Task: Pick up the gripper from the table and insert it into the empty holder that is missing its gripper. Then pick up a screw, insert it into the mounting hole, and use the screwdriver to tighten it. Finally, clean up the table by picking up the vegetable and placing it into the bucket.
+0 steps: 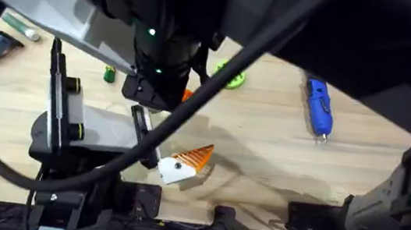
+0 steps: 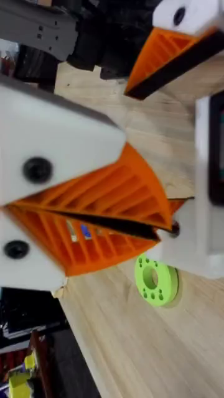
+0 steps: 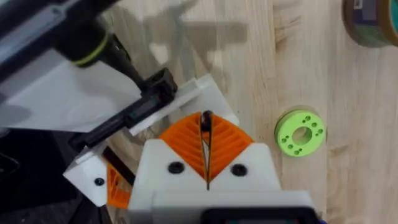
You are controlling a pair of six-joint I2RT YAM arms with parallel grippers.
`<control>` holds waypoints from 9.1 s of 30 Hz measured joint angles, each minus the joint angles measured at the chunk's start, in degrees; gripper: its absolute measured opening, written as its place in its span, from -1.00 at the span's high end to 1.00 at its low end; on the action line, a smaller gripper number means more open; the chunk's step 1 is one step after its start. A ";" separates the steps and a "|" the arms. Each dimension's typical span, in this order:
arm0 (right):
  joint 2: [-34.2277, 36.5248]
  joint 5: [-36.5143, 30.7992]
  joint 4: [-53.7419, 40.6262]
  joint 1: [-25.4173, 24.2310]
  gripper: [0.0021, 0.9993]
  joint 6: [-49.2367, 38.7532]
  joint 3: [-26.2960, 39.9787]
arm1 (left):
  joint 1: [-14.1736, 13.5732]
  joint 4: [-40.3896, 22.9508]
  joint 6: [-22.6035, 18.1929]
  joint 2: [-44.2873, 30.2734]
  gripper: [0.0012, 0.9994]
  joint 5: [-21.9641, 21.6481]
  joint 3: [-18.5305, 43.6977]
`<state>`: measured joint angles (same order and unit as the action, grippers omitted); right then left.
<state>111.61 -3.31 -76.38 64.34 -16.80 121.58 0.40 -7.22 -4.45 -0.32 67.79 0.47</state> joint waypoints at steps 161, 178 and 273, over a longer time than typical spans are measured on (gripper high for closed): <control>-38.14 -0.56 19.52 -46.75 -0.79 27.37 -54.88 | 0.04 -0.08 0.13 0.00 -0.98 0.55 0.00; -38.14 -0.55 21.62 -46.75 -0.79 28.59 -54.88 | 0.04 -0.07 0.12 0.01 -0.98 0.55 0.00; -13.83 -3.66 22.69 -60.67 -0.98 20.60 -49.94 | 0.04 -0.07 -0.46 0.00 0.99 0.52 0.00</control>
<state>97.78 -6.98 -53.68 3.66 3.80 71.64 0.45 -7.29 -4.91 -0.32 68.31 0.47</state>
